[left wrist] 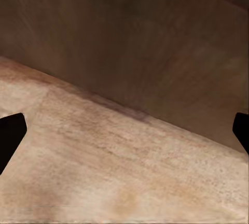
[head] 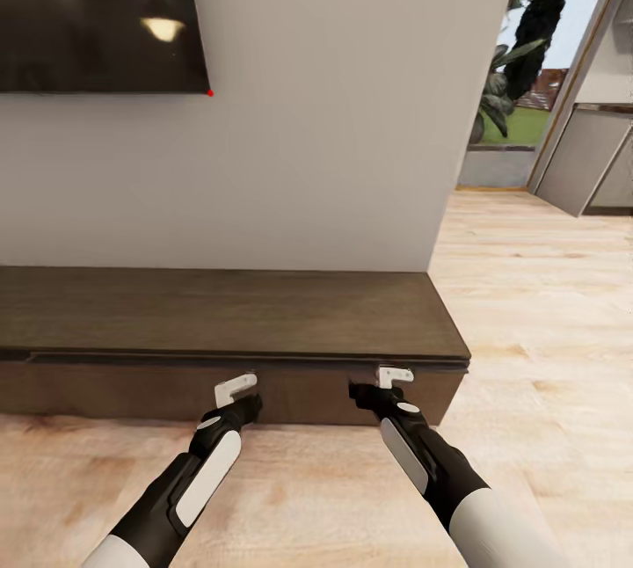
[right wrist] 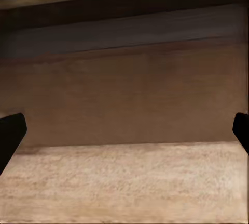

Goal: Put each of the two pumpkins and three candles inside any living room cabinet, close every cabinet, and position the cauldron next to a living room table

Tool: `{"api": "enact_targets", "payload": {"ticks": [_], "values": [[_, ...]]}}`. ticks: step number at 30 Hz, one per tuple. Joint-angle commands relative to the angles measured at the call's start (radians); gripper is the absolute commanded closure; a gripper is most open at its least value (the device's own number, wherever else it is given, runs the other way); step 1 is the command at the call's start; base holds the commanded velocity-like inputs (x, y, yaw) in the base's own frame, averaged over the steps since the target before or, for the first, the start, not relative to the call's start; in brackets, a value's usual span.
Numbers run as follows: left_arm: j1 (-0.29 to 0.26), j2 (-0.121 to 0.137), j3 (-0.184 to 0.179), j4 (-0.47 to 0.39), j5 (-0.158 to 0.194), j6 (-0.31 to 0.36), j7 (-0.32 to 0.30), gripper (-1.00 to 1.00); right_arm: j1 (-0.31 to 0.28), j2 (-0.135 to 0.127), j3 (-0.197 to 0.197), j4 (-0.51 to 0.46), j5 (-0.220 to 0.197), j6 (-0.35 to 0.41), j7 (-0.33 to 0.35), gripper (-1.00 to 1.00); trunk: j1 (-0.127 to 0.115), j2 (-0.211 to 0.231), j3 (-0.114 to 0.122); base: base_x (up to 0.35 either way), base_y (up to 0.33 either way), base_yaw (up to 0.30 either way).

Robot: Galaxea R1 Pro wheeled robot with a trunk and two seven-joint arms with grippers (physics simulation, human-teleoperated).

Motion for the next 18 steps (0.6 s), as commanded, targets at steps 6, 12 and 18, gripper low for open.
{"api": "enact_targets", "payload": {"ticks": [6, 12, 18], "values": [[-0.001, 0.001, -0.003, -0.002, 0.005, 0.002, 0.008, -1.00, -0.001, -0.001, 0.004, -0.001, -0.009, 0.004, -0.009, -1.00, -0.001, 0.000, -0.001, -0.332, 0.000, 0.000], [-0.001, 0.001, -0.003, -0.001, 0.005, 0.002, 0.008, -1.00, -0.001, -0.001, 0.004, -0.002, -0.009, 0.004, -0.009, -1.00, -0.001, 0.000, -0.001, -0.339, 0.000, 0.000], [-0.001, 0.002, -0.003, -0.002, 0.006, 0.002, 0.008, -1.00, -0.001, -0.001, 0.002, -0.005, -0.007, 0.002, -0.014, -1.00, -0.001, 0.000, -0.001, -0.329, 0.000, 0.000]]}}
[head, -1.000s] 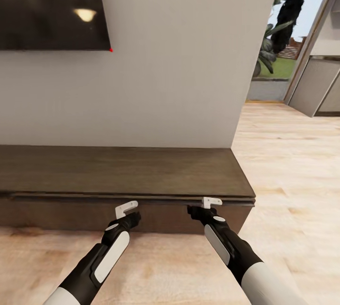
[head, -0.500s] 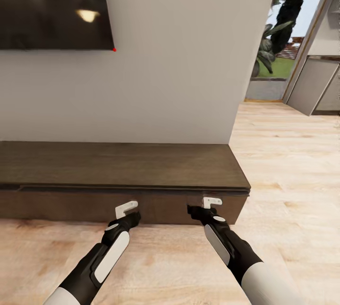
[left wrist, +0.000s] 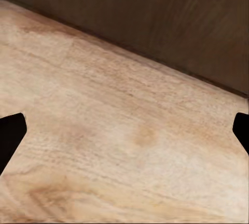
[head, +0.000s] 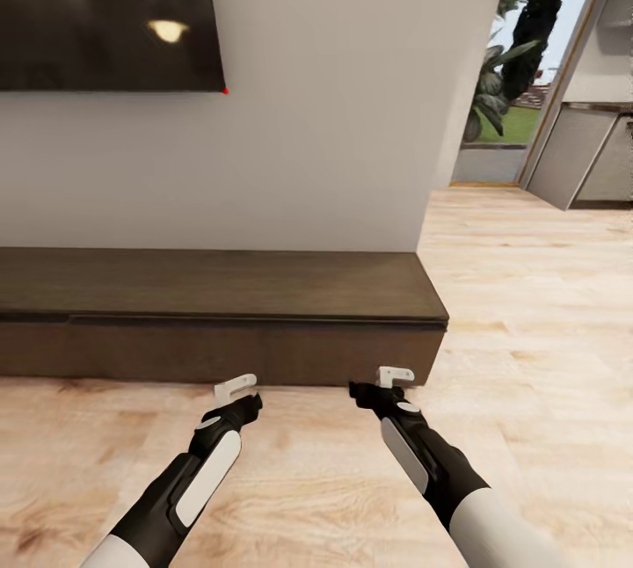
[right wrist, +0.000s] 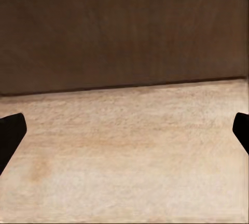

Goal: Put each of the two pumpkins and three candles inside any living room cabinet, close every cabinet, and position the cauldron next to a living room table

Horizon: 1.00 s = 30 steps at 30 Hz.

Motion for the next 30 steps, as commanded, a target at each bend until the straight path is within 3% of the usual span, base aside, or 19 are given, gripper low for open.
{"api": "enact_targets", "payload": {"ticks": [1, 9, 17, 30], "values": [[-0.001, 0.001, -0.003, -0.002, 0.005, 0.002, 0.008, -1.00, -0.001, 0.000, 0.004, -0.002, -0.006, 0.004, -0.010, -1.00, -0.001, 0.000, -0.001, -0.299, 0.000, 0.000], [-0.001, 0.002, -0.001, -0.002, 0.006, 0.002, 0.008, -1.00, -0.001, -0.003, 0.004, -0.002, -0.005, 0.004, -0.011, -1.00, -0.001, 0.000, -0.001, -0.249, 0.000, 0.000], [-0.001, 0.002, 0.004, -0.002, 0.006, 0.004, 0.006, -1.00, -0.001, -0.002, 0.002, -0.002, -0.005, 0.007, -0.011, -1.00, -0.001, 0.000, -0.001, -0.040, 0.000, 0.009], [-0.001, 0.000, 0.016, -0.009, 0.023, 0.011, 0.008, -1.00, -0.001, 0.002, 0.004, 0.004, -0.014, 0.018, -0.014, -1.00, -0.001, 0.000, -0.001, -0.001, 0.000, 0.236]]}}
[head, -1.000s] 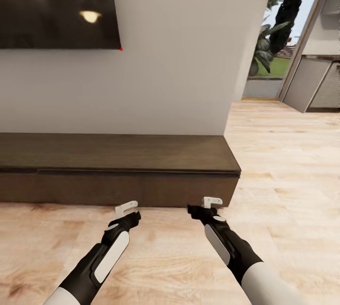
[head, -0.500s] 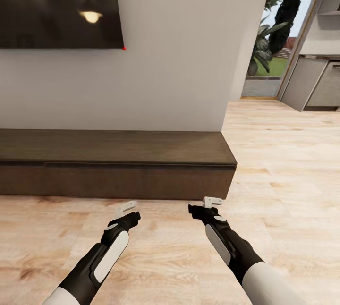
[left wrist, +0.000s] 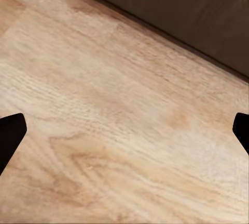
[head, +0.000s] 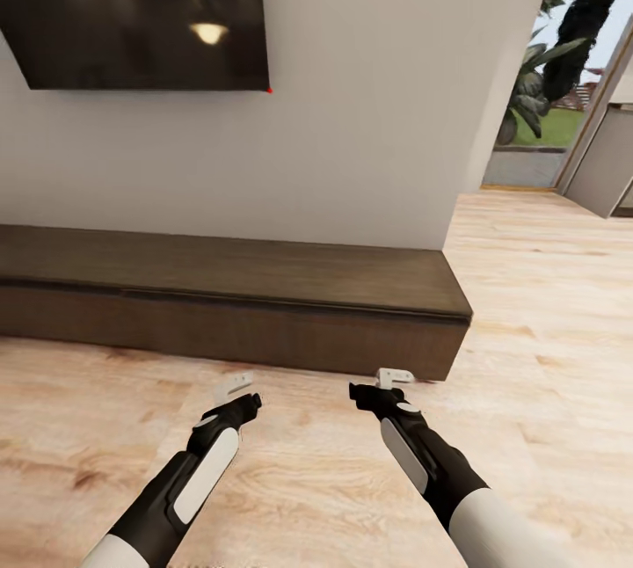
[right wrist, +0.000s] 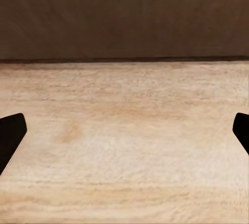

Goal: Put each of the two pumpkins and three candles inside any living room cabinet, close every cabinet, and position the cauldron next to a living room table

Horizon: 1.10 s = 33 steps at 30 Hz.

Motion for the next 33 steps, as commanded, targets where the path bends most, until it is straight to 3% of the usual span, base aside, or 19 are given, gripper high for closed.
{"api": "enact_targets", "payload": {"ticks": [1, 5, 7, 11, 16, 23, 27, 33], "values": [[-0.001, 0.000, 0.010, -0.001, 0.009, 0.004, 0.009, -1.00, -0.001, -0.001, 0.004, -0.002, -0.009, 0.004, -0.008, -1.00, 0.000, 0.000, -0.001, 0.000, 0.000, 0.270], [0.004, 0.010, 0.070, 0.003, 0.014, 0.013, 0.008, -1.00, -0.001, -0.003, 0.002, -0.004, -0.008, 0.007, -0.008, -1.00, -0.002, 0.000, 0.011, 0.000, 0.000, 0.271], [0.007, 0.048, 0.135, 0.019, 0.019, 0.035, 0.006, -1.00, -0.001, -0.003, 0.002, -0.004, -0.007, 0.013, -0.008, -1.00, -0.002, 0.001, 0.018, 0.000, 0.000, 0.271], [0.011, 0.100, 0.212, 0.046, 0.035, 0.089, 0.003, -1.00, -0.001, -0.002, 0.003, -0.005, 0.000, 0.043, -0.009, -1.00, -0.004, 0.002, 0.034, 0.000, 0.000, 0.271], [0.054, 0.115, 0.271, 0.080, 0.055, 0.104, 0.000, -1.00, 0.003, -0.005, 0.007, 0.007, -0.002, 0.058, -0.008, -1.00, -0.007, 0.003, 0.052, 0.000, 0.000, 0.263], [0.087, 0.106, 0.293, 0.228, 0.062, 0.090, -0.049, -1.00, 0.013, -0.002, 0.010, 0.052, 0.000, 0.060, -0.003, -1.00, -0.010, 0.004, 0.072, 0.000, 0.000, 0.223], [0.090, 0.106, 0.294, 0.274, 0.063, 0.063, -0.088, -1.00, 0.014, -0.002, 0.011, 0.118, 0.003, 0.057, 0.001, -1.00, -0.011, 0.005, 0.083, 0.000, 0.000, 0.199], [0.091, 0.103, 0.294, 0.339, 0.062, 0.053, -0.100, -1.00, 0.015, -0.001, 0.011, 0.165, 0.003, 0.058, 0.003, -1.00, -0.014, 0.007, 0.098, 0.000, 0.000, 0.166]]}}
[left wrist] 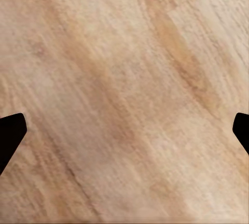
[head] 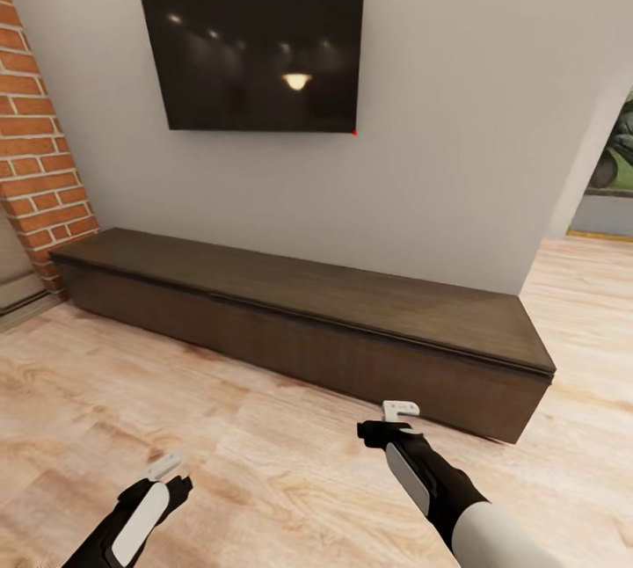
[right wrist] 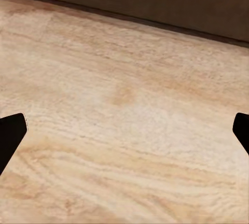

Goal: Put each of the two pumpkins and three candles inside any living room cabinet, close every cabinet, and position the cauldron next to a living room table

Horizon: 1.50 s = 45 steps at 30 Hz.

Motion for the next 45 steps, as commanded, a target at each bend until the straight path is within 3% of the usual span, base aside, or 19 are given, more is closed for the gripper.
{"api": "enact_targets", "payload": {"ticks": [1, 16, 18, 21, 26, 36, 45], "values": [[-0.001, 0.000, -0.006, 0.003, 0.008, 0.001, 0.008, -1.00, -0.001, -0.001, 0.005, 0.004, -0.010, 0.003, -0.008, -1.00, -0.001, 0.000, 0.002, 0.000, 0.000, 0.150], [0.033, 0.004, -0.004, 0.014, 0.010, -0.004, 0.007, -1.00, -0.001, 0.000, 0.007, 0.067, -0.007, 0.003, 0.047, -1.00, -0.007, 0.003, 0.038, 0.000, 0.000, 0.133], [0.035, 0.005, -0.003, 0.014, 0.033, -0.004, 0.008, -1.00, -0.001, 0.000, 0.007, 0.068, -0.007, 0.003, 0.047, -1.00, -0.008, 0.004, 0.043, 0.000, 0.000, 0.111], [0.037, 0.011, -0.001, 0.014, 0.119, -0.008, 0.006, -1.00, -0.001, 0.000, 0.007, 0.068, -0.008, 0.003, 0.048, -1.00, -0.010, 0.004, 0.050, 0.000, 0.000, 0.108], [0.048, 0.015, 0.002, 0.014, 0.157, -0.010, 0.006, -1.00, -0.001, 0.001, 0.007, 0.068, -0.008, 0.003, 0.048, -1.00, -0.012, 0.006, 0.062, 0.000, 0.000, 0.106], [0.055, 0.015, 0.003, 0.006, 0.163, -0.012, 0.006, -1.00, -0.001, 0.001, 0.006, 0.069, -0.008, 0.000, 0.049, -1.00, -0.016, 0.008, 0.086, 0.000, 0.000, 0.106], [0.056, 0.015, 0.002, 0.005, 0.161, -0.012, 0.004, -1.00, -0.001, 0.003, 0.008, 0.069, -0.007, 0.002, 0.113, -1.00, -0.019, 0.009, 0.101, -0.143, 0.000, 0.066]]}}
